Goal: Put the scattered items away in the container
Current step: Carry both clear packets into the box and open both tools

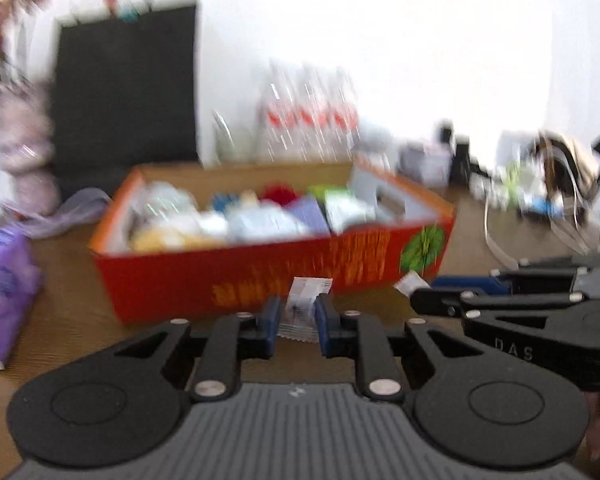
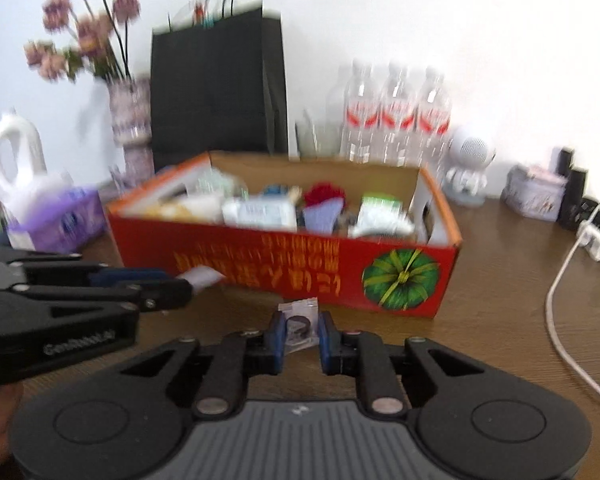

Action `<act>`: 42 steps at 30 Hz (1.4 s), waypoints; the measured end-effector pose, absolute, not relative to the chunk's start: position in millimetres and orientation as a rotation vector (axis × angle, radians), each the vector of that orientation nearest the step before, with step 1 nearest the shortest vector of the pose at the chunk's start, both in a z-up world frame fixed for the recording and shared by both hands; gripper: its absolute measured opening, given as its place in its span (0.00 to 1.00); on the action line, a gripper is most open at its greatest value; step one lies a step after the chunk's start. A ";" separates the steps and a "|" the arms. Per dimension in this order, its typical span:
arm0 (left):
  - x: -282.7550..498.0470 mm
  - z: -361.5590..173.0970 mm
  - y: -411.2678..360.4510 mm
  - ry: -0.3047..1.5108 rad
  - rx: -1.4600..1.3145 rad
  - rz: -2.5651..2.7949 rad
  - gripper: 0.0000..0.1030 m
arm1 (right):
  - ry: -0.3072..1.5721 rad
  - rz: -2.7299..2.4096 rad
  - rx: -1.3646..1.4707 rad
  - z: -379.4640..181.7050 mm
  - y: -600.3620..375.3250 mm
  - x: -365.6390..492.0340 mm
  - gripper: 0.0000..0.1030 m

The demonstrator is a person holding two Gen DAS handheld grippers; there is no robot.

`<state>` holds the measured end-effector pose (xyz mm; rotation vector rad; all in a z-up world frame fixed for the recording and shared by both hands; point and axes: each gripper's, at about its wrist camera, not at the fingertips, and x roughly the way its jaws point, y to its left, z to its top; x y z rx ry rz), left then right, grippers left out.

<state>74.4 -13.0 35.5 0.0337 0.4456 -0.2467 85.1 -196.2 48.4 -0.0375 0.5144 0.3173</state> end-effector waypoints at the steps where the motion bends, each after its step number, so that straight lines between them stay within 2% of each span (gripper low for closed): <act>1: 60.6 43.1 -12.4 0.403 0.023 -0.215 0.19 | 0.473 0.314 -0.028 55.0 -198.0 74.3 0.15; 8: -33.4 70.2 -10.5 0.153 -0.093 -0.093 0.19 | 0.253 0.323 0.000 81.4 -203.7 1.8 0.15; 16: -104.2 49.3 -10.1 0.127 -0.134 -0.048 0.20 | 0.116 0.292 0.021 74.3 -211.5 -87.2 0.15; 28: -192.9 31.6 -10.8 0.105 -0.090 0.001 0.20 | 0.114 0.276 0.022 51.7 -225.8 -176.8 0.15; 35: -185.0 40.5 -9.6 0.088 -0.096 0.008 0.20 | 0.101 0.253 0.033 54.9 -227.6 -174.5 0.15; 42: -147.4 48.8 -5.4 0.095 -0.127 0.002 0.20 | 0.109 0.250 0.055 60.9 -228.2 -136.0 0.15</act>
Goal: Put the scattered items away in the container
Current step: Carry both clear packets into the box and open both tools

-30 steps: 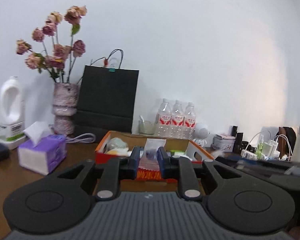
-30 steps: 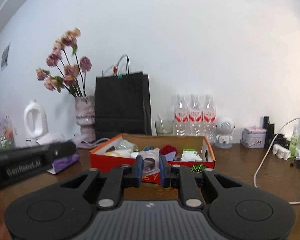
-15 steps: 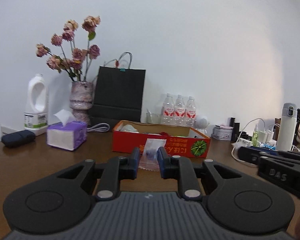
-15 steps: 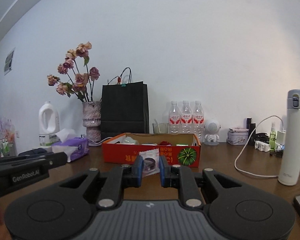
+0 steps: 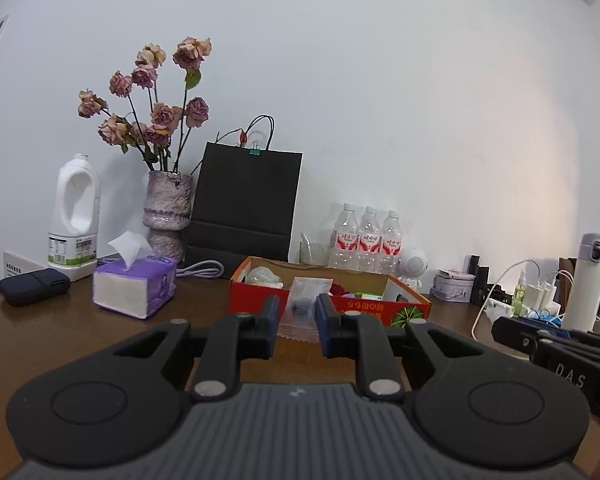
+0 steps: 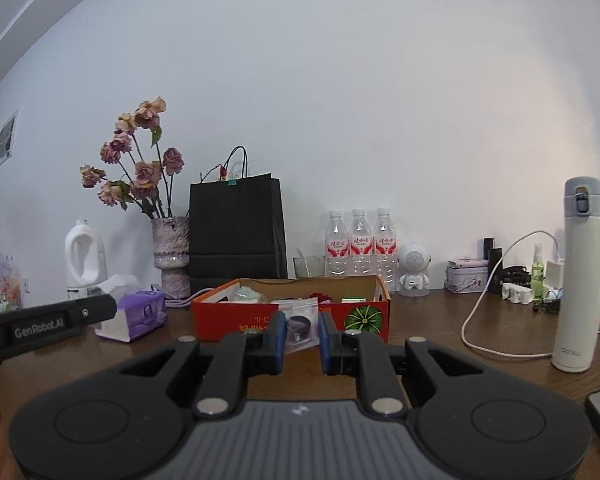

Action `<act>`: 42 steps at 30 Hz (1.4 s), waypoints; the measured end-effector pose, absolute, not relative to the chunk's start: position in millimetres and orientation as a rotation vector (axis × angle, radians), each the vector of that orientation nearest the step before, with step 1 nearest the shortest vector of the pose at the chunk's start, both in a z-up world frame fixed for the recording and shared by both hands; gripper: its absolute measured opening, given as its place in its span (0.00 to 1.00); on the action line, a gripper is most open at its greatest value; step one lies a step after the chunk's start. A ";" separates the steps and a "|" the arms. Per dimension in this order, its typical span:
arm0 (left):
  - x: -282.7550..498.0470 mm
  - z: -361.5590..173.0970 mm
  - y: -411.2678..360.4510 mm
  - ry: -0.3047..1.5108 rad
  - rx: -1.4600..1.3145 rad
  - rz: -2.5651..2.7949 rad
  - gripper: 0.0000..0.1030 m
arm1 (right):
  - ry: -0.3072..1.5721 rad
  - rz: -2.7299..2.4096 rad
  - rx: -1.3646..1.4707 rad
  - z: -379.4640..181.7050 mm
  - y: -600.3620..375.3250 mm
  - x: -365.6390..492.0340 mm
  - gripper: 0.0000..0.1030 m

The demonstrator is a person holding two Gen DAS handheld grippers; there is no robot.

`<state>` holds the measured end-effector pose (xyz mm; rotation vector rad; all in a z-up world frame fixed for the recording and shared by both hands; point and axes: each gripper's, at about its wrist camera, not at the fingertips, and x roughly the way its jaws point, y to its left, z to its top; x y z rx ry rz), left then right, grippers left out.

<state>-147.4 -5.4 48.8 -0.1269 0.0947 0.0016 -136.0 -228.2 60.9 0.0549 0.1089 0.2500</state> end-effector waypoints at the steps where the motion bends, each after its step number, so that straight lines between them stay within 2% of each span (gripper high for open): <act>1: -139.0 49.7 -5.7 0.100 -0.126 0.001 0.20 | 0.114 0.249 0.054 61.8 -227.5 -127.3 0.15; 7: -65.6 57.4 -4.4 0.138 -0.144 -0.005 0.20 | 0.138 0.253 0.066 71.8 -223.9 -55.7 0.15; 18: 86.4 90.8 -17.1 0.070 -0.105 -0.039 0.20 | 0.075 0.246 0.042 101.6 -215.6 103.6 0.15; 23: 153.7 115.4 -18.0 0.102 -0.082 -0.046 0.20 | 0.155 0.274 0.044 120.1 -212.1 168.1 0.15; 26: 207.3 130.8 -9.8 0.260 -0.109 -0.080 0.20 | 0.281 0.300 0.037 144.1 -214.4 217.8 0.15; 29: 264.4 127.7 -4.5 0.478 -0.129 -0.136 0.20 | 0.497 0.332 0.013 151.8 -212.6 277.0 0.15; 34: 343.7 93.5 -6.2 0.824 -0.193 -0.257 0.20 | 0.885 0.298 0.115 110.7 -220.5 366.6 0.15; 39: 371.0 48.2 -10.9 0.939 -0.190 -0.196 0.21 | 1.085 0.284 0.173 61.1 -219.5 393.6 0.16; 41: 372.9 39.3 -8.8 0.966 -0.203 -0.177 0.29 | 1.125 0.292 0.161 50.1 -214.6 394.9 0.18; 42: 372.2 38.5 -7.3 0.973 -0.197 -0.178 0.39 | 1.135 0.296 0.157 48.8 -213.3 393.7 0.18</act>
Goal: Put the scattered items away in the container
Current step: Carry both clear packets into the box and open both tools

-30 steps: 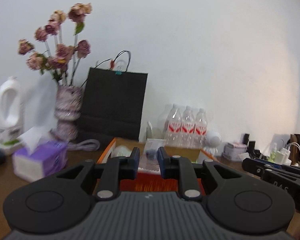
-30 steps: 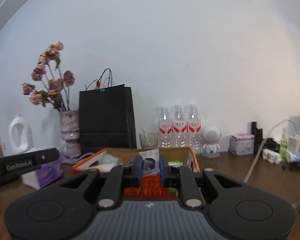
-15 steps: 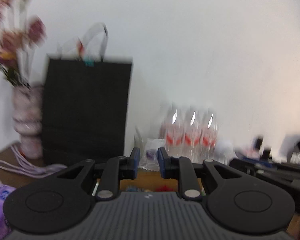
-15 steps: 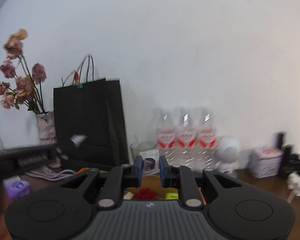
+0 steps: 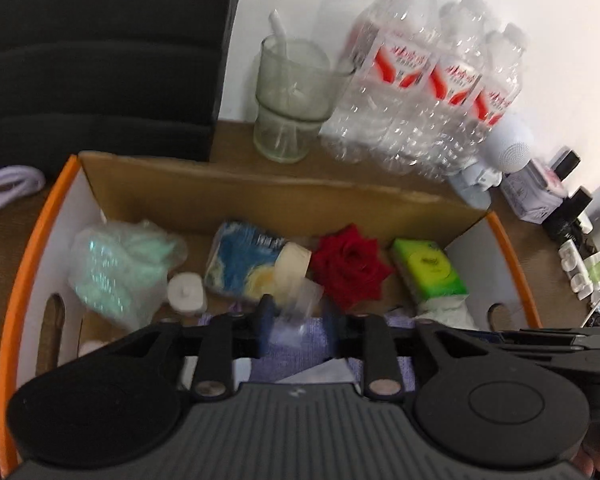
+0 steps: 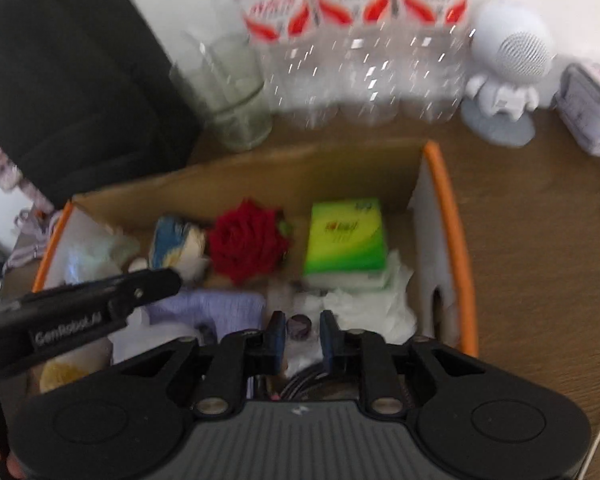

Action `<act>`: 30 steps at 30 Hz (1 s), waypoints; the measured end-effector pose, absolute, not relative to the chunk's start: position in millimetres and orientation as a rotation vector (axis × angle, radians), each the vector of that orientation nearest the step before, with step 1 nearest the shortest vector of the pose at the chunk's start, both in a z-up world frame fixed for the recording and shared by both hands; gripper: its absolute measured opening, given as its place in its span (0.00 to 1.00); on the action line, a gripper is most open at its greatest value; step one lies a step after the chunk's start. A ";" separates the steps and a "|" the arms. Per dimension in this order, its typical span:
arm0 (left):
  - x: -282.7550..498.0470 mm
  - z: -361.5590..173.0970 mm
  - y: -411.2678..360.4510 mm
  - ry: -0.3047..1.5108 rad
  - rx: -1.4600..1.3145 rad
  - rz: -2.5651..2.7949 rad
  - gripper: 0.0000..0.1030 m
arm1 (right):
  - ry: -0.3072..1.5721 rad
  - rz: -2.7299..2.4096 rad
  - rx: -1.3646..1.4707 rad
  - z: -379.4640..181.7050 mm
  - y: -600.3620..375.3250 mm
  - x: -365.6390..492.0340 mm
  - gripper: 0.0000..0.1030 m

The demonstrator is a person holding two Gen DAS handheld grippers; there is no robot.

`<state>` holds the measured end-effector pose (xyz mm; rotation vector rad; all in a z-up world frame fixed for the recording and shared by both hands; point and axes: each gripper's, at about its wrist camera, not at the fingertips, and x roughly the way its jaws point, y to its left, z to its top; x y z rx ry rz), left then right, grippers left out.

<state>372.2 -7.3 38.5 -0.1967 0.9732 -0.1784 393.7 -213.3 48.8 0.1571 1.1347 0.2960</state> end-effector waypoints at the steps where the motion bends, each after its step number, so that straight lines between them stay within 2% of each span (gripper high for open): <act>1: 371.8 39.9 -6.5 0.974 -0.187 -0.178 0.52 | 1.139 0.297 0.149 50.4 -211.9 393.0 0.25; 5: 367.5 59.9 -1.3 0.973 -0.178 -0.174 0.72 | 1.124 0.293 0.152 70.2 -214.1 392.1 0.46; 8: 363.4 78.3 2.1 0.991 -0.149 -0.109 0.92 | 1.141 0.276 0.144 86.8 -217.0 391.1 0.52; 9: 360.1 82.8 3.4 1.005 -0.127 -0.072 1.00 | 1.165 0.270 0.133 90.3 -217.8 388.5 0.60; 10: 356.0 85.8 4.2 1.016 -0.105 -0.047 1.00 | 1.197 0.263 0.116 91.9 -217.5 386.2 0.70; 11: 352.2 87.3 4.7 1.035 -0.081 -0.031 1.00 | 1.224 0.255 0.094 93.3 -217.1 382.5 0.76; 14: 338.8 88.7 6.1 1.093 -0.003 0.015 1.00 | 1.255 0.231 0.045 100.1 -217.7 365.2 0.76; 19: 306.2 111.3 12.6 1.049 -0.006 0.018 1.00 | 1.223 0.229 0.066 118.8 -219.1 335.7 0.79; 22: 275.8 133.2 5.2 0.915 0.048 0.060 1.00 | 1.075 0.237 0.077 139.2 -216.0 311.7 0.79; 24: 240.3 149.3 0.7 0.719 0.060 0.064 1.00 | 0.879 0.241 0.059 152.9 -214.0 284.5 0.82; 26: 204.7 155.1 -2.3 0.517 0.053 0.093 1.00 | 0.680 0.233 0.037 157.8 -211.8 253.8 0.90; 27: 192.7 154.3 -4.4 0.456 0.055 0.096 1.00 | 0.621 0.232 0.038 157.1 -211.7 243.0 0.90; 30: 173.2 148.5 -7.4 0.425 0.064 0.082 1.00 | 0.584 0.248 0.083 154.0 -212.2 225.5 0.89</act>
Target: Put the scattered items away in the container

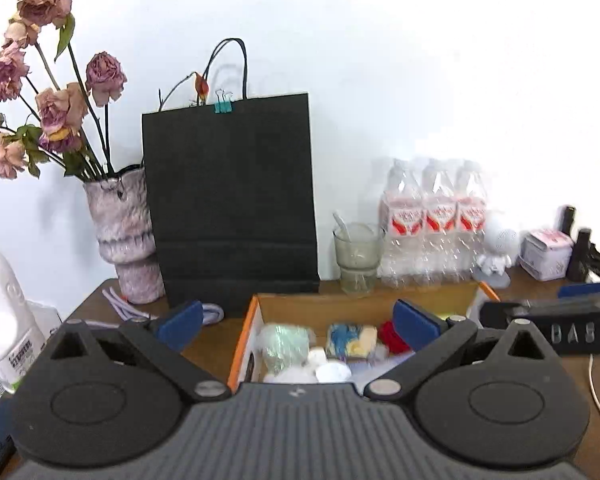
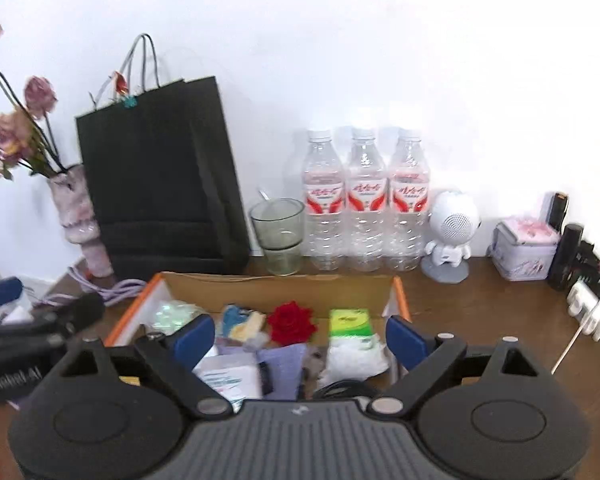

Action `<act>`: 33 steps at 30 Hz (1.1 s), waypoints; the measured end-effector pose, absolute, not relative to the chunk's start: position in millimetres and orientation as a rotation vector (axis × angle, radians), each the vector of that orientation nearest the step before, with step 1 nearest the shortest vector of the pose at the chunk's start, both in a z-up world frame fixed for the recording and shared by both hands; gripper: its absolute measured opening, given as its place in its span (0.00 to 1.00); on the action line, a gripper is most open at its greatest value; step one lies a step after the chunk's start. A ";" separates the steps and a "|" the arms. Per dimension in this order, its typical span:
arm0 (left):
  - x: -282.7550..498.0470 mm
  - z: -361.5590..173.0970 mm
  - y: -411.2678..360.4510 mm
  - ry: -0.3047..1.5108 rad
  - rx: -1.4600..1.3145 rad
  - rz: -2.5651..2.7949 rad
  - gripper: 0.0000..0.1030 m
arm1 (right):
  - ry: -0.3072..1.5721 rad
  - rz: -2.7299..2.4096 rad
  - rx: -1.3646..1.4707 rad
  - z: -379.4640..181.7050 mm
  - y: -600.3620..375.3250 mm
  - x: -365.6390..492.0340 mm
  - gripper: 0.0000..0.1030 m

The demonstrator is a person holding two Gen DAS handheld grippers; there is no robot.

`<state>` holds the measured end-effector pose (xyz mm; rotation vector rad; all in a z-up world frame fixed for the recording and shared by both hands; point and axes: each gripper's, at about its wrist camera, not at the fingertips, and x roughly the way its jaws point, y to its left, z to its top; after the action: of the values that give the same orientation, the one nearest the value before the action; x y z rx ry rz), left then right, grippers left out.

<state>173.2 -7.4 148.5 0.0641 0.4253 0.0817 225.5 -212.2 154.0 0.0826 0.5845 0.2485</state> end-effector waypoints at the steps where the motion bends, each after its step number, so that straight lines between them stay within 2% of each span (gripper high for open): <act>1: 169.1 146.1 -7.1 0.430 0.055 0.080 1.00 | 0.581 0.246 0.096 153.5 -212.6 220.7 0.89; 7: 124.1 133.9 2.6 0.436 0.015 0.072 1.00 | 0.559 0.229 0.120 147.8 -217.7 166.0 0.89; 13: 4.6 96.5 -0.1 0.334 0.002 0.083 1.00 | 0.516 0.237 0.130 107.6 -234.4 49.9 0.93; 15: -34.8 79.6 -5.9 0.334 -0.003 0.118 1.00 | 0.507 0.259 0.128 90.1 -241.5 10.9 0.97; 22: -131.6 39.2 -18.7 0.384 0.058 0.061 1.00 | 0.545 0.192 0.115 45.9 -268.9 -86.3 0.98; 27: -147.8 31.9 -8.4 0.406 0.045 0.087 1.00 | 0.538 0.178 0.075 39.9 -270.4 -119.1 0.99; 33: -106.6 20.7 -10.9 0.462 0.061 0.049 1.00 | 0.575 0.217 0.009 32.9 -242.5 -87.1 0.99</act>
<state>-106.6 -10.9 20.7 0.0609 0.4621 0.0491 -87.1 -242.5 32.9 0.0086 0.5749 0.2168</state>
